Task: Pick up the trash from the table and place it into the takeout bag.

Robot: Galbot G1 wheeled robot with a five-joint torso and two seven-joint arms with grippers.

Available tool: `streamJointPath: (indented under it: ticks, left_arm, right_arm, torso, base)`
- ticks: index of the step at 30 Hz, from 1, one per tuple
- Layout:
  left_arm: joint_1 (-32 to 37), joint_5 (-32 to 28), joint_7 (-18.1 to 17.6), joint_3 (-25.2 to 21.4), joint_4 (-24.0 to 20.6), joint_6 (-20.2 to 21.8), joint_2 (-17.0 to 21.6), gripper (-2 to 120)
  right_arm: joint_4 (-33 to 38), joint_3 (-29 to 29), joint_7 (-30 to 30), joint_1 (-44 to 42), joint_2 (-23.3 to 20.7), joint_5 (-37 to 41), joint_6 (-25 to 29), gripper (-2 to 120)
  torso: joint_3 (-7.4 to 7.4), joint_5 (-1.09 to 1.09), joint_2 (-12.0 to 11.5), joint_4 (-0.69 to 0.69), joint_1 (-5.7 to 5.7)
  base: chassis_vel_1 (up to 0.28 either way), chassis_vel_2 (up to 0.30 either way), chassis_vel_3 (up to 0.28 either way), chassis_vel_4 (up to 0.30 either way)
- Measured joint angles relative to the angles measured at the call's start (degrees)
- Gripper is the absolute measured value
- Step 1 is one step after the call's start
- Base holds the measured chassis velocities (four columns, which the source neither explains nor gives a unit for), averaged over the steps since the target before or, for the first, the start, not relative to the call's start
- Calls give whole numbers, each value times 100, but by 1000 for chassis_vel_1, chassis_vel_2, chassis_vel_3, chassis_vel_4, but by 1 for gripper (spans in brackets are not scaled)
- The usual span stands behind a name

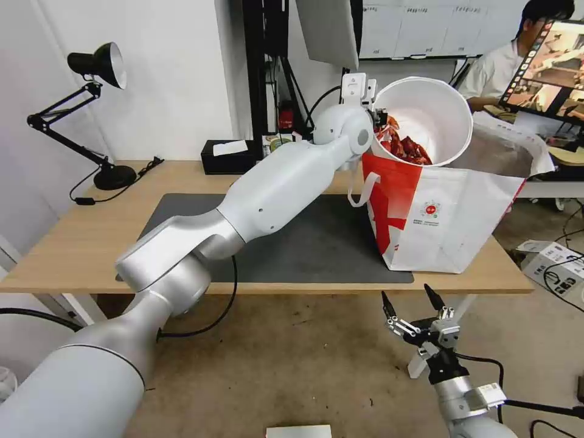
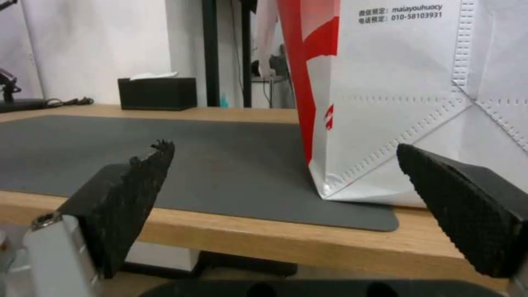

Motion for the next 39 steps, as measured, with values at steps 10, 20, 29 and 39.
streamJointPath:
  ticks: [10,20,29,39]
  left_arm:
    - [51,74,428,234,-294,-34,3,0]
    - [1,202,871,325,-307,-18,11,0]
    - [18,64,1012,368,-404,220,24,32]
    - [33,-138,1004,309,-505,318,176,67]
  right_arm:
    - [0,0,0,-1,0,0,0,100]
    - [0,0,0,0,0,0,0,100]
    - [0,0,0,0,0,0,0,100]
    - [0,0,0,0,0,0,0,100]
  torso:
    - [0,0,0,-1,0]
    - [0,0,0,0,0]
    - [0,0,0,-1,0]
    - [0,0,0,0,0]
  base:
    - [0,0,0,0]
    - [0,0,0,0]
    - [0,0,0,0]
    - [0,0,0,0]
